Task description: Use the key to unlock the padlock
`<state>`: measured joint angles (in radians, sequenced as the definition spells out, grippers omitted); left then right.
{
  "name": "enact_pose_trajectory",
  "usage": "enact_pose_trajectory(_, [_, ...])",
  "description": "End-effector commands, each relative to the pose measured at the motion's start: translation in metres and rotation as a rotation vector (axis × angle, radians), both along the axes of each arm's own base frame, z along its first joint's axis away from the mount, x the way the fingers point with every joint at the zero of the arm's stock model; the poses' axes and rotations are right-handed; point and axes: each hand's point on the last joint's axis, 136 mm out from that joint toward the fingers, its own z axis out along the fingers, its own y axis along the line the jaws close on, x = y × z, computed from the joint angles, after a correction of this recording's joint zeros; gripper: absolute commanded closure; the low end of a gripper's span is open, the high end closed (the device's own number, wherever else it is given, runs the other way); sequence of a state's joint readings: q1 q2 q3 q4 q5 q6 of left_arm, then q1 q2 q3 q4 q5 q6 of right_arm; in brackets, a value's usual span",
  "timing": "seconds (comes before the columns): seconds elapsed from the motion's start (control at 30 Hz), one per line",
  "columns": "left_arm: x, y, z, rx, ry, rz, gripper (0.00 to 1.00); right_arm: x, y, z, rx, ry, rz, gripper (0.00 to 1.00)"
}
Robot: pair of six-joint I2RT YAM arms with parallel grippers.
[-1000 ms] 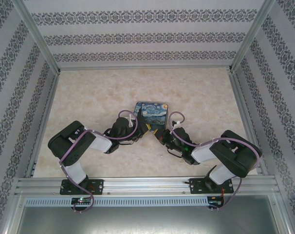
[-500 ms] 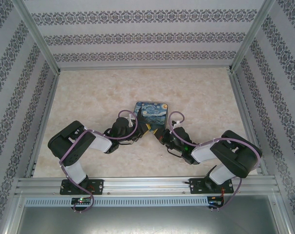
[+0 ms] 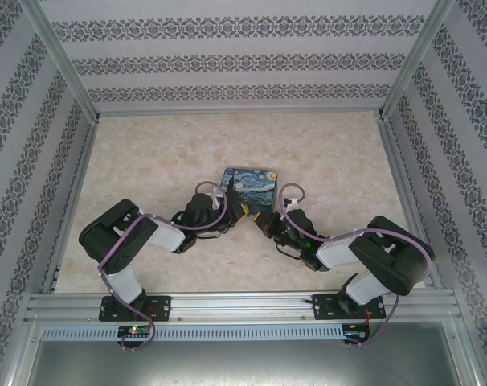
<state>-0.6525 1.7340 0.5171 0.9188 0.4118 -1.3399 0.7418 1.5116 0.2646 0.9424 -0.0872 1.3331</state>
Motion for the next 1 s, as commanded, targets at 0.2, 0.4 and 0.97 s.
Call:
enact_pose_trajectory(0.2, [0.009, -0.015, 0.051, -0.175, -0.042, -0.022, 1.0, 0.008, 0.005, 0.029, 0.066, -0.083, 0.017, 1.0])
enact_pose_trajectory(0.4, [0.01, -0.02, 0.069, -0.258, -0.029, -0.026, 1.0, 0.013, -0.003, 0.043, 0.088, -0.117, 0.012, 1.0])
enact_pose_trajectory(0.97, [0.011, -0.024, 0.084, -0.308, -0.036, -0.043, 1.0, 0.023, -0.003, 0.064, 0.197, -0.124, 0.07, 1.0])
